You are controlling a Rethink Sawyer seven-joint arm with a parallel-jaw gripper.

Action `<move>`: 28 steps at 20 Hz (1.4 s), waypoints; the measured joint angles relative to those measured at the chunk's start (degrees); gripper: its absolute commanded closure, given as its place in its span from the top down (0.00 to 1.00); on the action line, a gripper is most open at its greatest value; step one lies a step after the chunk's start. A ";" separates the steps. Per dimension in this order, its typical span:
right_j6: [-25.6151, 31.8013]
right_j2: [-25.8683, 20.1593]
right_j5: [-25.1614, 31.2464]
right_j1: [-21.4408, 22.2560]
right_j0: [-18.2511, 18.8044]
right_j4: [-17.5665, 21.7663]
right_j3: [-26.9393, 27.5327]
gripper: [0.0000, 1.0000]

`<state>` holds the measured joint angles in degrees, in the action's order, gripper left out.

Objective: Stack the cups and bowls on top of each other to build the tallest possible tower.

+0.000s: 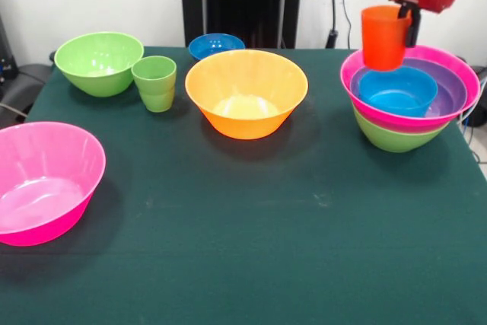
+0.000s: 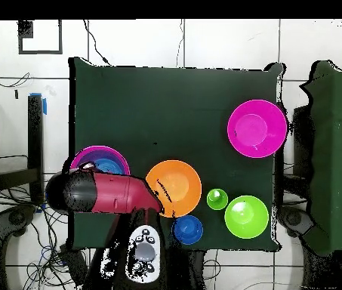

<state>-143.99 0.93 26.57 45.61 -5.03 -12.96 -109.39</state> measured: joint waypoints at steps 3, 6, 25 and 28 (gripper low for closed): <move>0.00 0.36 0.19 0.86 -1.20 -0.98 -0.28 0.00; 0.00 0.71 0.23 1.42 -2.10 -1.89 -0.45 0.00; 0.00 1.38 -2.20 -1.49 -0.26 -4.19 -1.38 0.00; 0.00 1.36 -3.36 -2.21 0.25 -4.19 -1.74 0.00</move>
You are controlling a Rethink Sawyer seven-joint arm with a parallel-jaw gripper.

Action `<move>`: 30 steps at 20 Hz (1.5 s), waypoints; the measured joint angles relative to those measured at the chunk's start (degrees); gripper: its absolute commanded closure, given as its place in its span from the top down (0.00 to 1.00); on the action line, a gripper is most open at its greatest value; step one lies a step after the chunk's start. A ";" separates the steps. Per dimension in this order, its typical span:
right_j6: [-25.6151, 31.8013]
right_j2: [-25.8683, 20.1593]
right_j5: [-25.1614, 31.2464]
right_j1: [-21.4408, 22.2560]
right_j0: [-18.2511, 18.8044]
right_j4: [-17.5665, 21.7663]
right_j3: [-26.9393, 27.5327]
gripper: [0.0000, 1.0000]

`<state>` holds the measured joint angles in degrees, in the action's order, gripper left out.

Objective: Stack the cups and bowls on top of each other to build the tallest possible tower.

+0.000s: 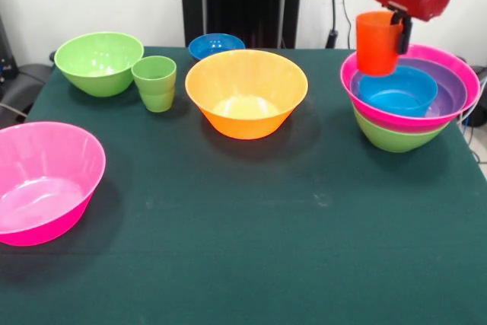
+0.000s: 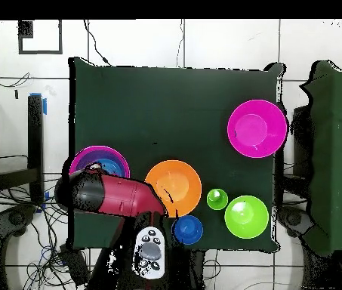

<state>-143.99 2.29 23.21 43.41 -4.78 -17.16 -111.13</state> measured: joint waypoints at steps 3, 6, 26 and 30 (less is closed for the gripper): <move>0.00 -0.02 -2.15 -1.05 0.72 0.00 -0.69 0.00; 0.00 -0.05 -3.41 -1.81 0.93 -0.01 -0.86 0.00; 0.00 -1.13 -6.49 -2.85 -0.34 -1.98 -2.36 0.00; 0.00 -1.11 -6.43 -1.99 -1.20 -2.41 -3.27 0.00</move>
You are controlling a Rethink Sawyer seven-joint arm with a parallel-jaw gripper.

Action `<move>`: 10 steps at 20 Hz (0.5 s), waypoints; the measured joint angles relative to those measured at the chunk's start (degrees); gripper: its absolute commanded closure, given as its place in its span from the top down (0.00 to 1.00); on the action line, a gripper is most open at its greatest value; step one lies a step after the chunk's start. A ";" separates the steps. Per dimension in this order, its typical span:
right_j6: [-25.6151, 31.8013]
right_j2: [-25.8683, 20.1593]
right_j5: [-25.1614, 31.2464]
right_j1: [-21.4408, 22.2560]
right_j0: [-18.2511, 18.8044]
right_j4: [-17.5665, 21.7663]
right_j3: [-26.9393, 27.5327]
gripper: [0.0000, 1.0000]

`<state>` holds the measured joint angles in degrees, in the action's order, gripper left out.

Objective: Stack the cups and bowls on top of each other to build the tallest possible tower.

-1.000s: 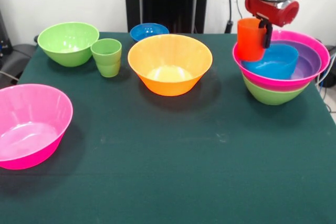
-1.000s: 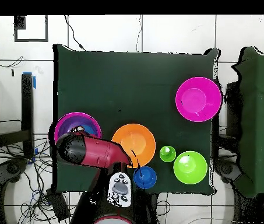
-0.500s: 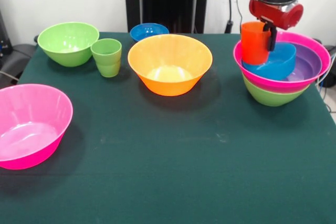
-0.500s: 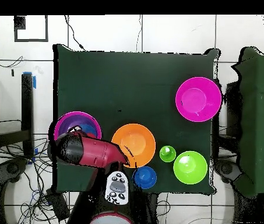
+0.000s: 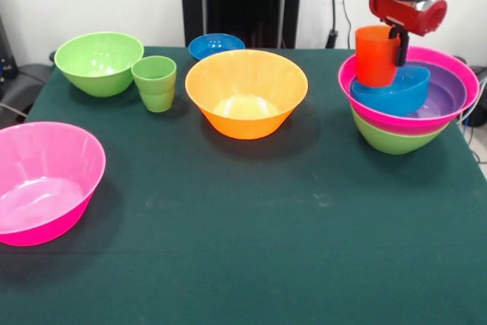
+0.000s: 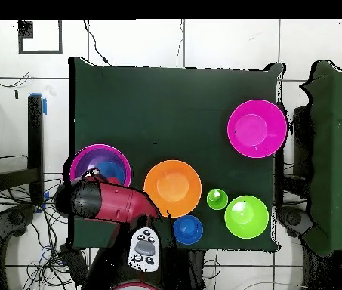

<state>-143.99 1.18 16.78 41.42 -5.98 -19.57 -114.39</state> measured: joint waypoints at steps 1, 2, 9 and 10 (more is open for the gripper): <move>0.00 0.03 0.10 0.20 -0.17 0.00 -0.09 0.00; 0.00 0.09 0.25 0.42 -0.35 0.00 -0.18 0.00; 0.00 0.91 3.54 3.48 -1.95 -0.17 -0.52 0.00; 0.00 0.99 4.09 3.94 -2.01 -0.34 -0.52 0.00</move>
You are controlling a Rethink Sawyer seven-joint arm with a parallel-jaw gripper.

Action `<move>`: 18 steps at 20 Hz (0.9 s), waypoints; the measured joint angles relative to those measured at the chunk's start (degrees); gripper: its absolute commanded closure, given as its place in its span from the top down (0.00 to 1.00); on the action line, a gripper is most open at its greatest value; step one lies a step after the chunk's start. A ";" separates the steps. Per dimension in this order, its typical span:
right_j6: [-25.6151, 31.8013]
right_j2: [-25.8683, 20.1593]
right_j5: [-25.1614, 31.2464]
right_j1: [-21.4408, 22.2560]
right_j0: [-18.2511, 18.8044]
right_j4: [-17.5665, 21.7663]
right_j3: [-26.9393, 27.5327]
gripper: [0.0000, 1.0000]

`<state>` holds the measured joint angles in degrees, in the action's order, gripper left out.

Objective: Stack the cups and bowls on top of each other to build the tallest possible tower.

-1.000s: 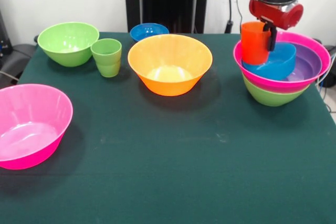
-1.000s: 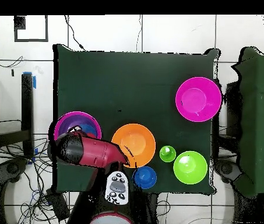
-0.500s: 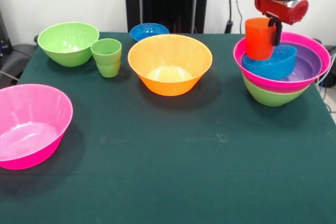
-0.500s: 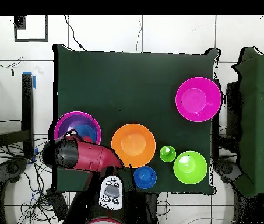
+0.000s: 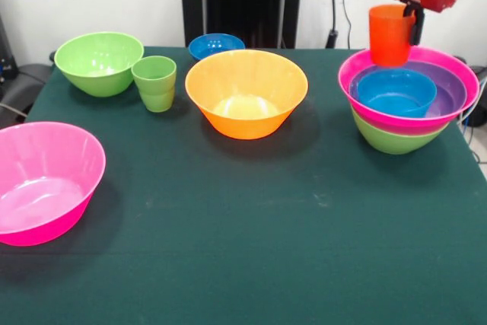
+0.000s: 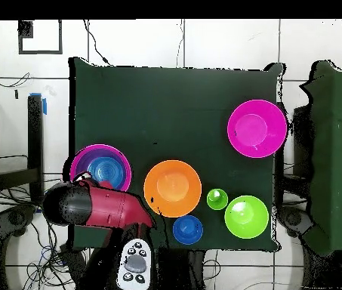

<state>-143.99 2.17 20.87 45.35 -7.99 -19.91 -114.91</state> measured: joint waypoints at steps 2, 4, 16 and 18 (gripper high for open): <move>0.00 0.02 0.10 0.09 -0.01 -0.20 0.00 0.00; 0.00 0.05 0.10 -0.05 -0.01 -0.47 0.00 0.00; 0.00 0.02 0.10 -2.37 0.46 -0.67 0.48 0.00; 0.00 -0.05 0.10 -3.28 0.85 -0.67 0.69 0.00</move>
<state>-143.99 2.12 20.96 42.07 -7.14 -20.59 -114.23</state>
